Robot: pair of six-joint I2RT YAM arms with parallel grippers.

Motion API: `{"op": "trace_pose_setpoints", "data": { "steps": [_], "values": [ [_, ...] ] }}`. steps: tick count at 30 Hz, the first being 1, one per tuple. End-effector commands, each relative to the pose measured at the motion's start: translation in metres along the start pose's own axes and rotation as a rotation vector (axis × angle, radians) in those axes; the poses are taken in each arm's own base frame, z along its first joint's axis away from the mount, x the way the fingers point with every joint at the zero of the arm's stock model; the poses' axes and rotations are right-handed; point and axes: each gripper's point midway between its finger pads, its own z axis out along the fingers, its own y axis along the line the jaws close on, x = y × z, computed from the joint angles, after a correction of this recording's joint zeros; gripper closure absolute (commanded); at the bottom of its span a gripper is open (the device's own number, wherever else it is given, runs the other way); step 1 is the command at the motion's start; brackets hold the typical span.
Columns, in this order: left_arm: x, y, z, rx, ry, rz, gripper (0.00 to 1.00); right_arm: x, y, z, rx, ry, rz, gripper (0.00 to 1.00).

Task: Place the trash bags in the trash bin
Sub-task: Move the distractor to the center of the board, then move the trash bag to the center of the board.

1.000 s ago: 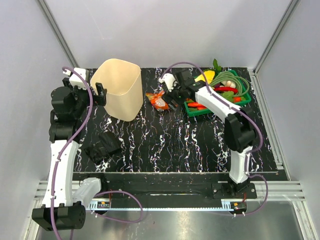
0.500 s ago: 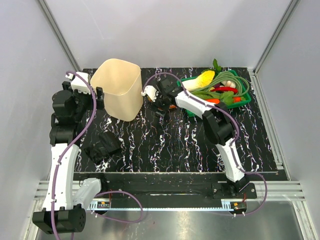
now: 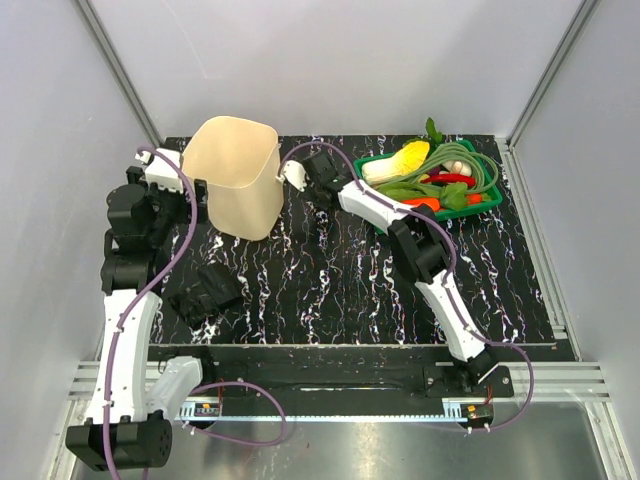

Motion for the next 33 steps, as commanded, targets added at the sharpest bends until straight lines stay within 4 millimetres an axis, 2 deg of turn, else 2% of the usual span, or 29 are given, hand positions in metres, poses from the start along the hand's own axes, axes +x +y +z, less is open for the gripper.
{"op": "trace_pose_setpoints", "data": {
  "steps": [1, 4, 7, 9, 12, 14, 19, 22, 24, 29, 33],
  "values": [
    [-0.011, 0.006, -0.013, -0.025, -0.033, 0.090, 0.01, -0.010, -0.054, 0.006, 0.170, 0.003, 0.011, 0.62],
    [-0.005, 0.006, -0.027, 0.000, 0.020, 0.208, 0.01, -0.011, -0.060, -0.004, 0.157, 0.001, 0.057, 0.48],
    [0.008, 0.003, -0.044, 0.052, 0.094, 0.346, 0.01, -0.015, -0.056, -0.026, 0.104, -0.036, 0.115, 0.28],
    [0.030, -0.010, -0.058, 0.166, 0.171, 0.449, 0.01, -0.023, -0.049, -0.047, 0.055, -0.074, 0.144, 0.17],
    [0.070, -0.030, -0.079, 0.367, 0.272, 0.627, 0.01, -0.035, -0.041, -0.084, -0.014, -0.125, 0.194, 0.13],
    [0.097, -0.033, -0.083, 0.440, 0.329, 0.721, 0.01, -0.042, -0.029, -0.108, -0.087, -0.164, 0.225, 0.12],
    [0.164, -0.043, -0.072, 0.614, 0.408, 0.892, 0.01, -0.058, -0.005, -0.170, -0.252, -0.239, 0.314, 0.10],
    [0.188, -0.053, -0.058, 0.692, 0.380, 0.947, 0.01, -0.060, 0.005, -0.201, -0.318, -0.243, 0.344, 0.09],
    [0.194, -0.060, -0.046, 0.729, 0.346, 0.960, 0.01, -0.053, 0.010, -0.217, -0.341, -0.217, 0.340, 0.09],
    [0.228, -0.072, -0.030, 0.907, 0.442, 1.036, 0.01, -0.025, 0.018, -0.250, -0.333, -0.158, 0.318, 0.09],
    [0.245, -0.078, -0.018, 0.990, 0.432, 1.128, 0.01, -0.002, 0.025, -0.268, -0.317, -0.118, 0.310, 0.09]
  ]
}}
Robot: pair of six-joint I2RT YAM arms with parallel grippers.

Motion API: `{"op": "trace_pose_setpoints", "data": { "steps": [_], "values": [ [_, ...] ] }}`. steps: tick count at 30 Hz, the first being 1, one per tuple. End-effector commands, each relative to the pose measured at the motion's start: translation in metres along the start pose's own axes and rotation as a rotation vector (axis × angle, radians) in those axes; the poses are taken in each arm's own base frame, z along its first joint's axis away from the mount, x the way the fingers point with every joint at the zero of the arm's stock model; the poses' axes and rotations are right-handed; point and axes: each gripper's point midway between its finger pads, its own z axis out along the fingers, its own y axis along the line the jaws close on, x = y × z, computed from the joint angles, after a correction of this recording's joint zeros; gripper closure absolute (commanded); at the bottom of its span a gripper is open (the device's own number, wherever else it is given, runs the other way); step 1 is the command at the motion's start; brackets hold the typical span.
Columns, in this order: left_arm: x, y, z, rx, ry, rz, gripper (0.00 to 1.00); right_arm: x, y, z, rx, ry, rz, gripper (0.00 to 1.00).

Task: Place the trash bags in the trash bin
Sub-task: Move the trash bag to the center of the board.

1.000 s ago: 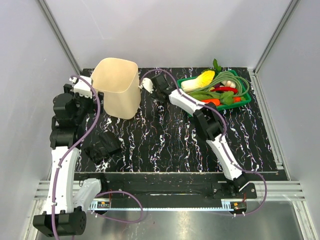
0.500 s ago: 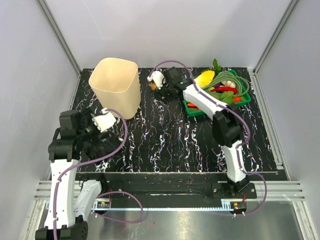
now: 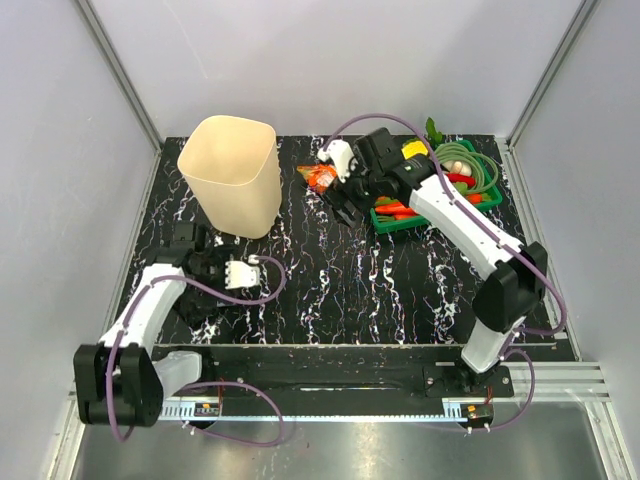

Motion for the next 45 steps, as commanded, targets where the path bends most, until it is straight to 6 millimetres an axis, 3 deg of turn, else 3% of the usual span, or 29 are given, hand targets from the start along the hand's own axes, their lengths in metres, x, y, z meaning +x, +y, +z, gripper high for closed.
{"op": "trace_pose_setpoints", "data": {
  "steps": [1, 7, 14, 23, 28, 34, 38, 39, 45],
  "values": [
    [-0.008, 0.025, 0.014, -0.027, -0.022, 0.216, 0.01, 0.025, 0.016, -0.032, -0.008, 0.058, 0.010, 0.09],
    [-0.003, 0.030, 0.035, 0.015, 0.029, 0.338, 0.01, 0.047, 0.026, -0.046, -0.008, 0.084, 0.025, 0.09],
    [0.012, 0.016, 0.050, 0.111, 0.093, 0.510, 0.05, 0.064, 0.030, -0.054, 0.003, 0.104, 0.026, 0.09],
    [0.012, -0.001, 0.062, 0.215, 0.066, 0.665, 0.25, 0.073, 0.023, -0.056, 0.019, 0.123, 0.042, 0.10],
    [0.004, -0.005, 0.066, 0.265, 0.037, 0.733, 0.44, 0.078, 0.010, -0.061, 0.045, 0.124, 0.065, 0.11],
    [-0.002, -0.010, 0.074, 0.320, 0.004, 0.825, 0.60, 0.084, -0.003, -0.071, 0.074, 0.115, 0.102, 0.11],
    [-0.017, -0.004, 0.078, 0.322, -0.011, 0.878, 0.92, 0.087, -0.011, -0.079, 0.100, 0.103, 0.129, 0.12],
    [-0.022, -0.003, 0.079, 0.321, -0.019, 0.898, 0.96, 0.089, -0.012, -0.081, 0.105, 0.102, 0.139, 0.12],
    [-0.076, 0.004, 0.085, 0.284, -0.130, 1.128, 1.00, 0.100, -0.029, -0.094, 0.177, 0.103, 0.232, 0.12]
  ]
}}
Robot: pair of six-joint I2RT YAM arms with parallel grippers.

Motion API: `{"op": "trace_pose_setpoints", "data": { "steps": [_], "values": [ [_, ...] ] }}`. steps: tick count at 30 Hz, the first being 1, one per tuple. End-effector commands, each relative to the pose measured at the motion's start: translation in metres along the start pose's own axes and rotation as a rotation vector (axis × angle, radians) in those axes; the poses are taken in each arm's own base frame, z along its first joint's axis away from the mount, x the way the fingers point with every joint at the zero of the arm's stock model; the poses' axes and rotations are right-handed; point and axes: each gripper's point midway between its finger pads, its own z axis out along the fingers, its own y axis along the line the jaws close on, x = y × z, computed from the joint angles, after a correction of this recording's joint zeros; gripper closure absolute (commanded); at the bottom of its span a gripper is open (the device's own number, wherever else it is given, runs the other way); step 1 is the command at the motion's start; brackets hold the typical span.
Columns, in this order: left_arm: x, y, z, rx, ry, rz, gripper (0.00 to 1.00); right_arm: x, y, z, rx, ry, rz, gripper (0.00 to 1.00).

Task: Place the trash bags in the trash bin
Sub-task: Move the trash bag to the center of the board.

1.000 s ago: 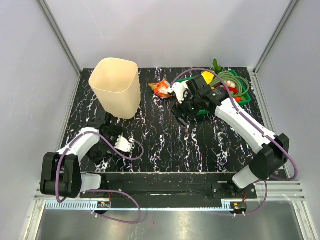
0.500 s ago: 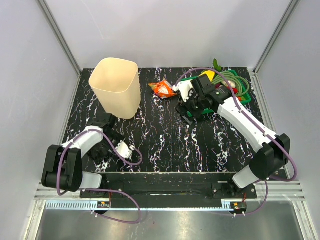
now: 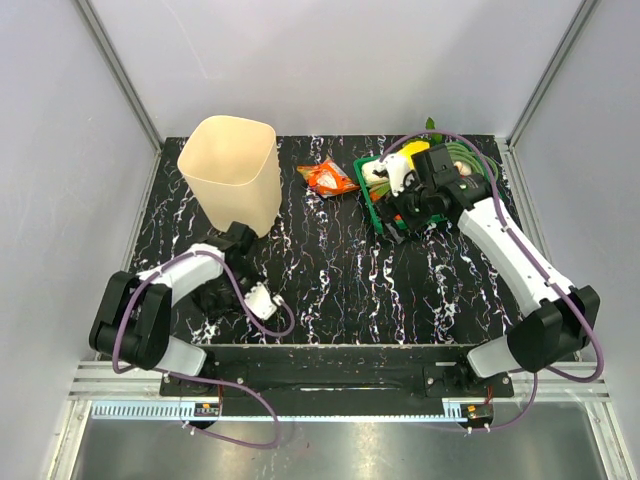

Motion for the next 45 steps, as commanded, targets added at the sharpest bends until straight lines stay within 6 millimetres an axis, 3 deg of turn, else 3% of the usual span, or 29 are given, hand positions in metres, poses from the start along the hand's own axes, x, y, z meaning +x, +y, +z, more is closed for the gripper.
{"op": "trace_pose_setpoints", "data": {
  "steps": [1, 12, 17, 21, 22, 23, 24, 25, 28, 32, 36, 39, 42, 45],
  "values": [
    [-0.046, 0.052, -0.004, -0.082, -0.110, 0.459, 1.00, 0.002, -0.015, -0.015, 0.073, -0.027, 0.076, 0.12],
    [-0.146, 0.148, 0.012, -0.124, -0.139, 0.736, 1.00, 0.052, -0.047, -0.018, 0.177, 0.052, 0.233, 0.14],
    [-0.189, 0.183, 0.026, -0.114, -0.113, 0.774, 1.00, 0.070, -0.045, -0.021, 0.185, 0.072, 0.271, 0.14],
    [-0.231, 0.207, 0.020, -0.133, -0.133, 0.756, 1.00, 0.076, -0.042, -0.024, 0.188, 0.070, 0.279, 0.13],
    [-0.238, 0.210, 0.019, -0.132, -0.138, 0.748, 0.93, 0.078, -0.042, -0.024, 0.188, 0.074, 0.282, 0.13],
    [-0.243, 0.211, 0.022, -0.129, -0.136, 0.737, 0.70, 0.080, -0.042, -0.023, 0.189, 0.078, 0.283, 0.13],
    [-0.246, 0.212, 0.022, -0.130, -0.141, 0.725, 0.33, 0.082, -0.042, -0.022, 0.188, 0.085, 0.284, 0.13],
    [-0.248, 0.214, 0.021, -0.138, -0.149, 0.709, 0.01, 0.084, -0.042, -0.021, 0.184, 0.090, 0.284, 0.13],
    [-0.255, 0.219, 0.013, -0.173, -0.186, 0.592, 0.01, 0.087, -0.041, -0.017, 0.175, 0.104, 0.286, 0.13],
    [-0.266, 0.229, -0.023, -0.278, -0.277, 0.353, 0.01, 0.088, -0.036, -0.009, 0.128, 0.116, 0.296, 0.14],
    [-0.254, 0.217, -0.059, -0.343, -0.381, 0.085, 0.01, 0.086, -0.024, 0.010, 0.038, 0.108, 0.339, 0.16],
    [-0.224, 0.201, -0.059, -0.357, -0.416, -0.018, 0.01, 0.082, -0.020, 0.022, -0.015, 0.102, 0.355, 0.16],
    [-0.194, 0.182, -0.042, -0.310, -0.435, -0.069, 0.01, 0.072, -0.016, 0.033, -0.081, 0.095, 0.361, 0.16],
    [-0.188, 0.165, -0.034, -0.194, -0.497, -0.109, 0.01, 0.065, -0.011, 0.044, -0.134, 0.102, 0.364, 0.16]
  ]
}}
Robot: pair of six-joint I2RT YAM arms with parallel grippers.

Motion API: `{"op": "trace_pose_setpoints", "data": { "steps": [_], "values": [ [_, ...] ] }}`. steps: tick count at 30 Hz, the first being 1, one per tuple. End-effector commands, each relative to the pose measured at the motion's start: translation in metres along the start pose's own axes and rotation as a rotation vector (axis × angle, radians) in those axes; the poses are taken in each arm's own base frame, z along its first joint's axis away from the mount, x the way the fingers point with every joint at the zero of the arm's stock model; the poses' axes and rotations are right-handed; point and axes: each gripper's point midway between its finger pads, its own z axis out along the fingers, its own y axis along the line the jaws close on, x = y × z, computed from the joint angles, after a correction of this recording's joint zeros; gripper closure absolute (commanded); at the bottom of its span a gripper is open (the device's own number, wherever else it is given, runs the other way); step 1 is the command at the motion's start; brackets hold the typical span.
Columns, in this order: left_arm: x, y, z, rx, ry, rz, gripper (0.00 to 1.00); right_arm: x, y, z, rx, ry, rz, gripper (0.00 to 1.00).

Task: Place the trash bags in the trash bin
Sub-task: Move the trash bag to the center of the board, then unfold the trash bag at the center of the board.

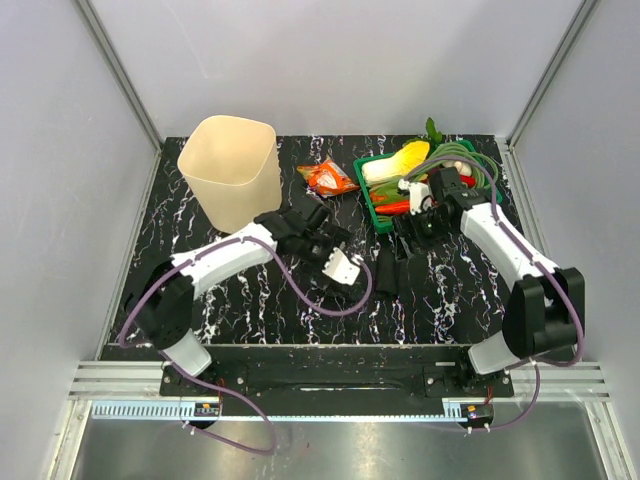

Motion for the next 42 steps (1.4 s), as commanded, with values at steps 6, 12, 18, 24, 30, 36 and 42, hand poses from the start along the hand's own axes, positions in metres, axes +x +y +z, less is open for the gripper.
{"op": "trace_pose_setpoints", "data": {
  "steps": [6, 12, 18, 24, 30, 36, 42],
  "values": [
    [0.005, -0.050, 0.033, 0.234, -0.152, -0.162, 0.01, -0.032, 0.022, 0.012, -0.123, -0.041, -0.035, 0.15],
    [0.020, -0.057, 0.052, 0.257, -0.092, -0.189, 0.05, -0.021, 0.032, 0.019, -0.148, 0.009, -0.042, 0.14],
    [0.030, -0.068, 0.061, 0.249, -0.005, -0.182, 0.73, -0.010, 0.034, 0.029, -0.144, 0.050, -0.048, 0.14],
    [0.023, -0.058, 0.037, 0.217, 0.031, -0.193, 1.00, 0.001, 0.031, 0.037, -0.127, 0.096, -0.047, 0.14],
    [0.005, -0.034, -0.004, 0.153, 0.065, -0.171, 1.00, 0.007, 0.032, 0.044, -0.136, 0.122, -0.045, 0.14],
    [-0.014, -0.026, -0.027, 0.118, 0.122, -0.154, 1.00, 0.008, 0.043, 0.060, -0.212, 0.132, -0.018, 0.14],
    [-0.023, -0.021, -0.041, 0.081, 0.164, -0.170, 1.00, -0.004, 0.042, 0.061, -0.188, 0.105, -0.023, 0.01]
  ]
}}
